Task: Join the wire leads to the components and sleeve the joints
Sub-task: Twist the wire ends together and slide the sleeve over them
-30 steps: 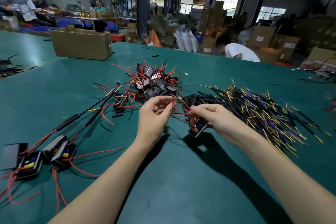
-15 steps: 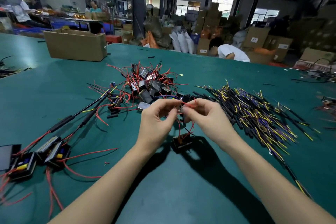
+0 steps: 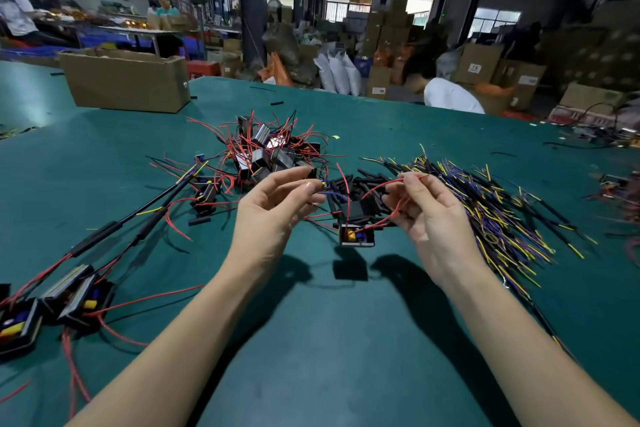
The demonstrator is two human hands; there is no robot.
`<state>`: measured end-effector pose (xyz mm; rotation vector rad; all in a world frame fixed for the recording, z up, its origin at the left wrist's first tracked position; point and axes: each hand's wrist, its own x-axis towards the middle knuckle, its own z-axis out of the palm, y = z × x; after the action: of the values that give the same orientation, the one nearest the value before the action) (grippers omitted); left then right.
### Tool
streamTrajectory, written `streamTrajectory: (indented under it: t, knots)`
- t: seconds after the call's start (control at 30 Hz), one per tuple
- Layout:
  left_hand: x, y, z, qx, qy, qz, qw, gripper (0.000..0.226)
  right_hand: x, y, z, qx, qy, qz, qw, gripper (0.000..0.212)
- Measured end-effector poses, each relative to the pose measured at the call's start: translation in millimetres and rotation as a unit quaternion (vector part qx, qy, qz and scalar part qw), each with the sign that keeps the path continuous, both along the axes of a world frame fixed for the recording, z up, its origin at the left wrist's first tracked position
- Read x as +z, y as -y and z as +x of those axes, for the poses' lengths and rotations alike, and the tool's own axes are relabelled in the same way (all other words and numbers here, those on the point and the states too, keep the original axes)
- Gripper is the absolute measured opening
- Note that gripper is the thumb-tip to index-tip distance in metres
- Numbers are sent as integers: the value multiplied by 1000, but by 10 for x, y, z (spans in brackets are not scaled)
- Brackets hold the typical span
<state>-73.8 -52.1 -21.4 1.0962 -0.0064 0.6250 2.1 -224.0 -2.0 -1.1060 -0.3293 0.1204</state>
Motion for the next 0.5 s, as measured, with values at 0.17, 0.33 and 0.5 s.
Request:
streamTrajectory:
  t: [0.17,0.33,0.5]
  knots:
    - [11,51,-12,-105,-1,-78,991,29,-46,-11,-20,26,-55,5,998,18]
    - [41,79,-29,-91,23,-66,993,32,-18,-6,-24,103,-31,1,994,14]
    - [69,50,-61,1,6,-21,1000,25,-57,43,-15,124,8,-150,981,21]
